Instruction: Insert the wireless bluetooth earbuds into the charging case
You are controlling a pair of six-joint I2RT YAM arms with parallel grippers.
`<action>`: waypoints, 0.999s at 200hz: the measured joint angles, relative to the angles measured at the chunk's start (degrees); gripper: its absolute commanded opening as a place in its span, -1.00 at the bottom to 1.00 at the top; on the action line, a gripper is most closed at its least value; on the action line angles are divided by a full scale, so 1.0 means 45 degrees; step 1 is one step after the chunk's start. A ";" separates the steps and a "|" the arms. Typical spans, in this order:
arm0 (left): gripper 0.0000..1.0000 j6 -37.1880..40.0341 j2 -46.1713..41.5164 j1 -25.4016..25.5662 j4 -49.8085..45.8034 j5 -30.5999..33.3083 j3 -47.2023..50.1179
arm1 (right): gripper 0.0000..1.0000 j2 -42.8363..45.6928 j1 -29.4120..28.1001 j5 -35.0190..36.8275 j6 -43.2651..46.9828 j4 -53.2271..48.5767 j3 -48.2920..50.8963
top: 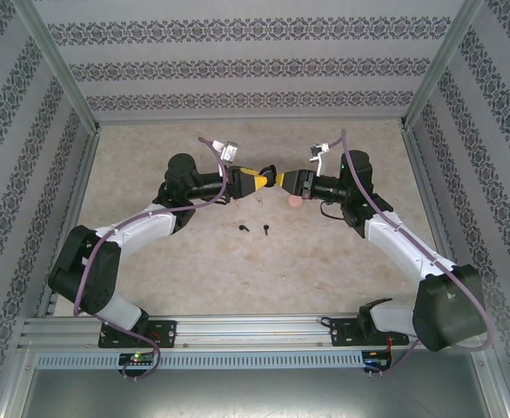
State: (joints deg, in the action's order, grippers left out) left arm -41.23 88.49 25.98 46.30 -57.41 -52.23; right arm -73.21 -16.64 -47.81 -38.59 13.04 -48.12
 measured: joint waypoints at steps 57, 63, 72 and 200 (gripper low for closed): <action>-1.00 0.0005 0.0083 0.0039 0.0000 0.0053 -0.0073 | -0.28 -0.0160 -0.0024 -0.0170 0.0000 0.0024 -0.0185; -1.00 0.0005 0.0107 0.0049 0.0000 0.0053 -0.0068 | -0.28 -0.0189 -0.0029 -0.0180 -0.0005 0.0029 -0.0199; -1.00 0.0005 0.0141 0.0053 0.0000 0.0049 -0.0073 | -0.30 -0.0223 -0.0083 -0.0204 0.0000 0.0024 -0.0204; -0.62 0.0102 0.0291 0.0126 -0.0189 0.0500 -0.0160 | -1.00 -0.0529 -0.0277 -0.0068 0.0097 -0.0398 -0.0641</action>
State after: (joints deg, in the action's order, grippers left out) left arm -40.77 89.80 26.55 45.45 -55.16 -52.95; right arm -75.59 -17.89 -48.12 -38.15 11.25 -51.00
